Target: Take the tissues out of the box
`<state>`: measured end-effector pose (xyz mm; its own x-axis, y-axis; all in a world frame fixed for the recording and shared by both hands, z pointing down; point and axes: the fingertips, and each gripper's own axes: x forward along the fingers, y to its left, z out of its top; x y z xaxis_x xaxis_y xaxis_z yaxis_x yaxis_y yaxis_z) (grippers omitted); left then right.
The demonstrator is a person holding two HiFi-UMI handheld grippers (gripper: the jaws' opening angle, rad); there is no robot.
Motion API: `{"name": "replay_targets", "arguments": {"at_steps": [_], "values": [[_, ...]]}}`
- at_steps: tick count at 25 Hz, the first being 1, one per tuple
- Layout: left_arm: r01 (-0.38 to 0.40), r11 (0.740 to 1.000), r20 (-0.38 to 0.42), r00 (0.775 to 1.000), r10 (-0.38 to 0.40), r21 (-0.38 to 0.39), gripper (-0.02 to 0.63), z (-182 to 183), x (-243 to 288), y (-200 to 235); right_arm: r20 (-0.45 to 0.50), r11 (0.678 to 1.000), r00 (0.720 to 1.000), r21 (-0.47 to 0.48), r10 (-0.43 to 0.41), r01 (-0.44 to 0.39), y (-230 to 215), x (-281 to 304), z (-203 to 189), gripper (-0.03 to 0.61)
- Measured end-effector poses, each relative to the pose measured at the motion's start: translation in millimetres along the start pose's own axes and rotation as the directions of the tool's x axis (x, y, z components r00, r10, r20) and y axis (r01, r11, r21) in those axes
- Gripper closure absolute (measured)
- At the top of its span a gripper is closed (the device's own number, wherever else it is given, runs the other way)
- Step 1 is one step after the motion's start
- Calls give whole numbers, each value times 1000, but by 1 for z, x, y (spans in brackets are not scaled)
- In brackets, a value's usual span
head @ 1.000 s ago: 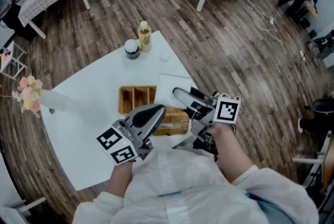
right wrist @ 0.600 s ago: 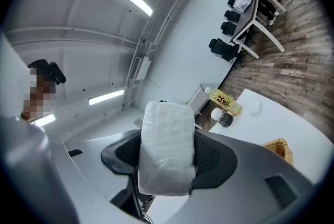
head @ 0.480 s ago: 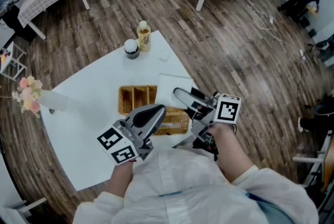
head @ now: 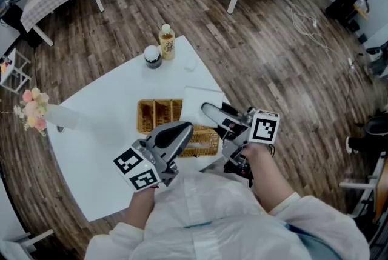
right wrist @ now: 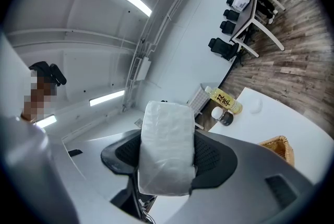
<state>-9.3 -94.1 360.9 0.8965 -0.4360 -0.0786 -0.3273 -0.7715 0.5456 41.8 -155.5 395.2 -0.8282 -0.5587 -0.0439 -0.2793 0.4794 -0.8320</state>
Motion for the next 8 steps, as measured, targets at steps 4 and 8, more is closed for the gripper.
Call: {"name": "replay_targets", "arguments": {"at_steps": [4, 8], "values": [[0, 1000, -1, 1000, 0, -2, 612, -1, 2, -3, 2, 1000, 1000, 2, 0, 0, 0, -4, 1, 299], [-1, 1000, -2, 1000, 1, -7, 612, -3, 2, -4, 4, 1000, 1000, 8, -2, 2, -1, -6, 0, 299]]}}
